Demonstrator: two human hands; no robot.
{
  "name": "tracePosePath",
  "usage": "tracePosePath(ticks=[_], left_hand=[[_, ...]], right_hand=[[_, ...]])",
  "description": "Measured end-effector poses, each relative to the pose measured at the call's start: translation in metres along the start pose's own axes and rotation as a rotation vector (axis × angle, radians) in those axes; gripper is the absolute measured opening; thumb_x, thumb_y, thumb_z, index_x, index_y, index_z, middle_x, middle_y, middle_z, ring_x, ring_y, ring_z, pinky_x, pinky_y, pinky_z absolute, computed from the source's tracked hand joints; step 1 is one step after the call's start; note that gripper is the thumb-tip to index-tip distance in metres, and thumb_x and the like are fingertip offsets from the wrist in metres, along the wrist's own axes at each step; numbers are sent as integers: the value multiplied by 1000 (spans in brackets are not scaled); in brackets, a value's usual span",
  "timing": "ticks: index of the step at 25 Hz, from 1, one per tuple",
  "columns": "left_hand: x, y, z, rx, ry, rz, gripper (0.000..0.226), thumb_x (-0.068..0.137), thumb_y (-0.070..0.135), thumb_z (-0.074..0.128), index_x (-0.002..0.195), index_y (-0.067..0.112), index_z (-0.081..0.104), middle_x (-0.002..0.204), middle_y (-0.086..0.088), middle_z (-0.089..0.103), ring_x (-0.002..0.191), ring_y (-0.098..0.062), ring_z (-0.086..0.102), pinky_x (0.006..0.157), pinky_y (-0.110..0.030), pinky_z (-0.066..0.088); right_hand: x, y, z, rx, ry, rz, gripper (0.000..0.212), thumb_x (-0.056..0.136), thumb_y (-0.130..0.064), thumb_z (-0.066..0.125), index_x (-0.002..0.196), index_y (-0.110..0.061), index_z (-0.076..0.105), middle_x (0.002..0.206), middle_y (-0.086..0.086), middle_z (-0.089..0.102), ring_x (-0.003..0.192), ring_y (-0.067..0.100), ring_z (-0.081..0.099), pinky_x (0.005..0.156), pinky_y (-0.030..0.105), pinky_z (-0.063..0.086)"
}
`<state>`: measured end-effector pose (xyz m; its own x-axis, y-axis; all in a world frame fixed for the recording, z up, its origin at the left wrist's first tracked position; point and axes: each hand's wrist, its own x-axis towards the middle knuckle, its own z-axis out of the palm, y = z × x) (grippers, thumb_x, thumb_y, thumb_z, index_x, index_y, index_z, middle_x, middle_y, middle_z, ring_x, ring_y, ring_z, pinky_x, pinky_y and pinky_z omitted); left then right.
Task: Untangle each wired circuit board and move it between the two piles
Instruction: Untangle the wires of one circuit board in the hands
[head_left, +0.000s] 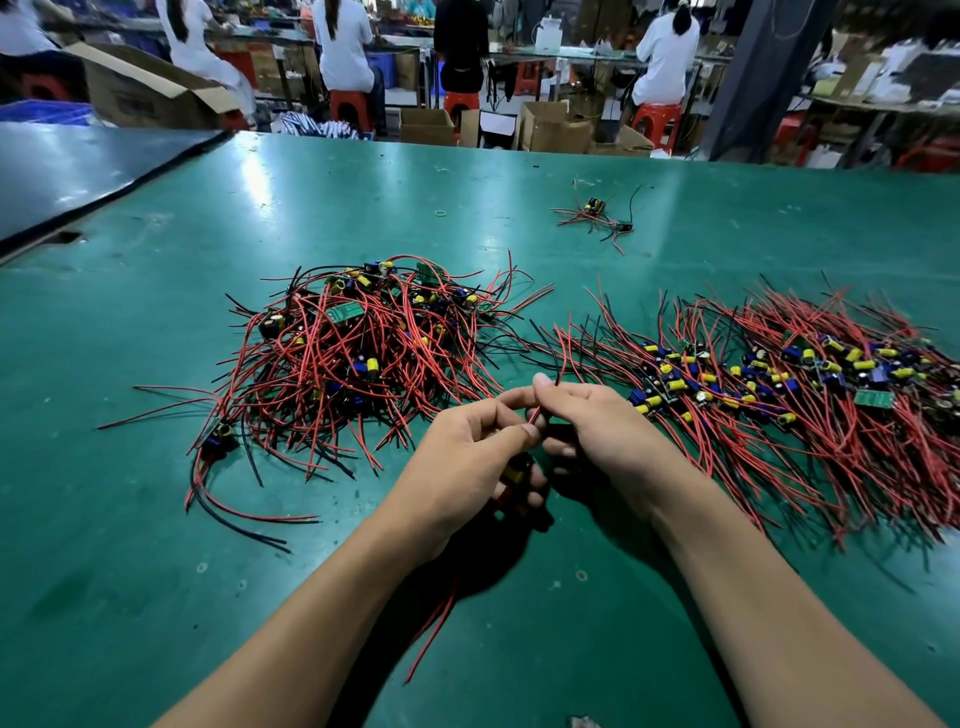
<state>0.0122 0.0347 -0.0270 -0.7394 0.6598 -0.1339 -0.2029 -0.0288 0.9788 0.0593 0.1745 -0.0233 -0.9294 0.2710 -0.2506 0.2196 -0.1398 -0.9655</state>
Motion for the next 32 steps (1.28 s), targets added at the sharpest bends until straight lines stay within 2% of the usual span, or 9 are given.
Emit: tracePosePath(ticks=[5,8,11,17,20,23,26,29,32], left_hand=[[-1,0,2,70,-16,-4,11,95,6,57,84,5,56,61,-16,66,47,-25,62,41,-23,47],[3,-4,1,128,20,49,12,92,4,58,81,6,62,67,-16,69,57,-26,65,50,-26,50],[5,-5,3,142,46,114,12,94,7,60,87,7,69,79,-15,74,75,-38,71,68,-42,57],[3,-7,1,-16,-18,45,18,100,3,49,95,-9,60,66,-11,67,55,-21,66,53,-28,57],[1,-3,2,-66,-30,15,16,98,3,51,95,-9,61,65,-12,65,53,-20,65,53,-26,56],[0,2,3,-146,-33,-19,13,97,1,53,89,-4,62,64,-12,65,52,-21,66,52,-25,57],[-2,4,5,-178,-69,-47,12,96,1,53,91,-5,61,65,-13,64,54,-22,66,53,-25,56],[-3,4,7,-170,-110,-61,11,96,1,53,93,-6,61,66,-14,63,54,-22,66,54,-26,56],[-5,4,6,-146,-107,-53,11,96,2,52,93,-5,61,66,-15,63,52,-21,65,53,-26,55]], right_hand=[[0,-1,-9,-438,306,-440,24,101,-26,61,97,-8,77,39,-23,46,40,-5,47,45,6,34],[4,5,-3,-207,227,-345,34,103,-34,54,89,-12,77,44,-15,42,36,2,33,41,14,26],[6,5,5,59,158,-202,38,101,-41,54,83,-18,79,57,-5,43,43,6,33,40,19,33],[-2,7,4,123,-72,-93,30,91,-30,71,92,0,71,55,9,52,38,16,44,39,24,45],[-1,6,2,11,26,-157,28,94,-27,68,92,1,74,71,19,61,56,23,55,49,27,50],[5,6,-1,-259,240,-333,23,97,-30,66,86,-14,80,71,-9,71,69,1,62,68,18,48],[9,5,-8,-325,385,-428,25,100,-30,61,93,-14,78,44,-24,52,47,-8,52,51,7,33],[12,5,-10,-65,414,-343,31,102,-34,57,87,-14,75,44,-14,36,35,2,29,41,15,21],[13,-2,-8,475,205,-63,41,103,-39,52,70,-15,62,54,-5,37,32,4,23,34,17,20]])
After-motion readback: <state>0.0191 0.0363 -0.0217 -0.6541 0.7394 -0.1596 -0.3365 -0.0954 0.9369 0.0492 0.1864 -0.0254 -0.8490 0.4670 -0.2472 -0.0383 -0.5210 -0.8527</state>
